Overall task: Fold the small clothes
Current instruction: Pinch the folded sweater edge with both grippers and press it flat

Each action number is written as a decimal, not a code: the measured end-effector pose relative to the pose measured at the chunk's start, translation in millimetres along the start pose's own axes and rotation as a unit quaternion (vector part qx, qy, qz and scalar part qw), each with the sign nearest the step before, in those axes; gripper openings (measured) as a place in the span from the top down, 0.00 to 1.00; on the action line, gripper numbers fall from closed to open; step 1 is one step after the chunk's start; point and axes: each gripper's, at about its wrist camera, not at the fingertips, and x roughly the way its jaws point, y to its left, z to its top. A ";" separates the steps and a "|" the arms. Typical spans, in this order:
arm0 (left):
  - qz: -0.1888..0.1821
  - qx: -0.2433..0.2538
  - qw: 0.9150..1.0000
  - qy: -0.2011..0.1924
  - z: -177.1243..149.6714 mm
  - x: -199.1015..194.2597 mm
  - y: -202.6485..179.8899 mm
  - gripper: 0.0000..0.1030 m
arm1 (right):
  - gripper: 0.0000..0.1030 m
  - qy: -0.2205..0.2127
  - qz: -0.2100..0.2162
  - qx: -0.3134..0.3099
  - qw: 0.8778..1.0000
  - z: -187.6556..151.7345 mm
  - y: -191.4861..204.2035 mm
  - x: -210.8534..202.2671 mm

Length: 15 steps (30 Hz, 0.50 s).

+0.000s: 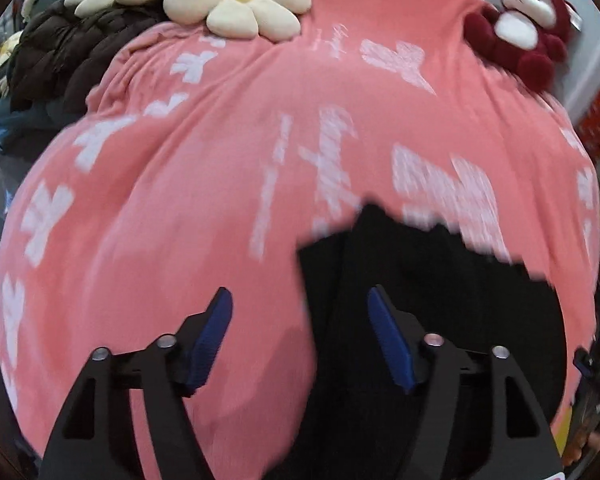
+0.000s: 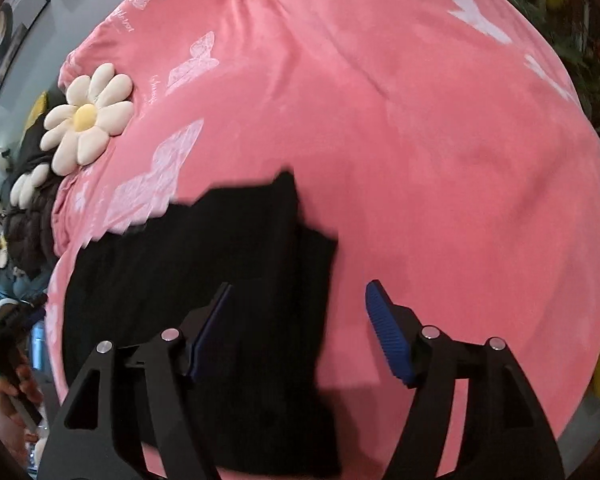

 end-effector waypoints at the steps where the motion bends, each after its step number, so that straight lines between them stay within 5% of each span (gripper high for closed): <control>1: -0.016 -0.002 1.000 0.012 -17.9 -4.5 2.8 0.31 | 0.36 0.006 0.001 0.003 1.000 -13.8 -1.4 -3.7; 7: -0.046 -0.051 0.994 0.081 -85.4 8.2 16.5 0.35 | 0.36 0.056 0.010 0.026 0.998 -77.6 -6.6 -0.4; 9: -0.048 -0.069 0.993 0.081 -93.8 8.7 18.0 0.51 | 0.63 0.070 0.015 0.014 0.997 -81.5 -2.6 6.6; 10: -0.042 -0.062 0.994 0.079 -93.3 6.0 15.7 0.81 | 0.89 0.075 0.020 0.015 0.997 -81.0 -2.2 5.8; 11: -0.055 -0.062 0.992 0.091 -91.2 3.6 15.0 0.94 | 0.89 0.071 0.025 0.020 0.997 -79.6 -2.1 0.6; 15: -0.081 -0.062 0.992 0.078 -81.4 -33.4 23.1 0.96 | 0.90 0.043 0.032 0.006 0.999 -73.3 2.6 -42.0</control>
